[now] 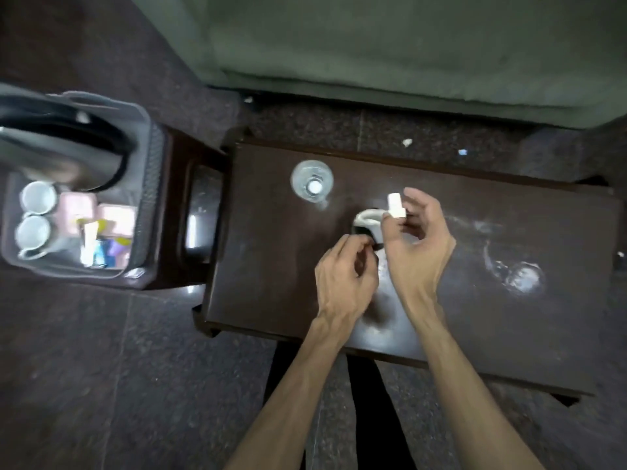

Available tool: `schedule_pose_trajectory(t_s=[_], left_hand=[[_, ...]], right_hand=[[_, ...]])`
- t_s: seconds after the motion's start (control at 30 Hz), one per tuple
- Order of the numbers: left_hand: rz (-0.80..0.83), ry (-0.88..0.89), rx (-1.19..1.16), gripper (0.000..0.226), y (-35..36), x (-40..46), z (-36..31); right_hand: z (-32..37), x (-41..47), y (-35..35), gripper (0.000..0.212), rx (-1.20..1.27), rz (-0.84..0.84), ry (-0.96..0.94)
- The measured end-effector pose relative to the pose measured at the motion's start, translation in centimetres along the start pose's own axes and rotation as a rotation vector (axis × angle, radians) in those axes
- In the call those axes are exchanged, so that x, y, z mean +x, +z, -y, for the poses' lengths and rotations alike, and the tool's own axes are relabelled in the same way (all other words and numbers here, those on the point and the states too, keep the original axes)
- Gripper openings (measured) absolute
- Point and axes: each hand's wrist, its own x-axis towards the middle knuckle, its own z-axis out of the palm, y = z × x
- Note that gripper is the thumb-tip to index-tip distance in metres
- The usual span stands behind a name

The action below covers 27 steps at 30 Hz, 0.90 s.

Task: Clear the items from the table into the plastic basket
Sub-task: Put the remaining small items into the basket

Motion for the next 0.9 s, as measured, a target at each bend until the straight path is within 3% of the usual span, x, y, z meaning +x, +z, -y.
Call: schedule_pose_trajectory(t_s=[0.2, 0.4, 0.57, 0.7, 0.8, 0.9], left_hand=[[-0.306, -0.171, -0.094, 0.011, -11.5, 2.7, 5.9], [-0.551, -0.346, 0.118, 0.012, -24.8, 4.6, 15.6], [-0.484, -0.401, 0.348, 0.031, -32.9, 4.9, 22.3], [-0.361, -0.428, 0.391, 0.039, -35.7, 5.0, 25.6], [-0.277, -0.391, 0.390, 0.037, -35.9, 4.8, 27.0], [-0.247, -0.370, 0.396, 0.033, -35.6, 4.7, 27.5]], right_hand=[[7.2, -5.5, 12.4, 0.028, 0.071, 0.340, -0.167], [12.4, -11.8, 26.7, 0.026, -0.105, 0.727, -0.303], [14.0, -14.6, 34.6, 0.030, -0.314, 0.820, -0.557], [13.2, -15.1, 37.6, 0.029, -0.538, 0.877, -0.705], [12.3, -15.5, 37.8, 0.032, -0.617, 0.964, -0.752], [11.9, -15.7, 37.5, 0.036, -0.603, 0.945, -0.751]])
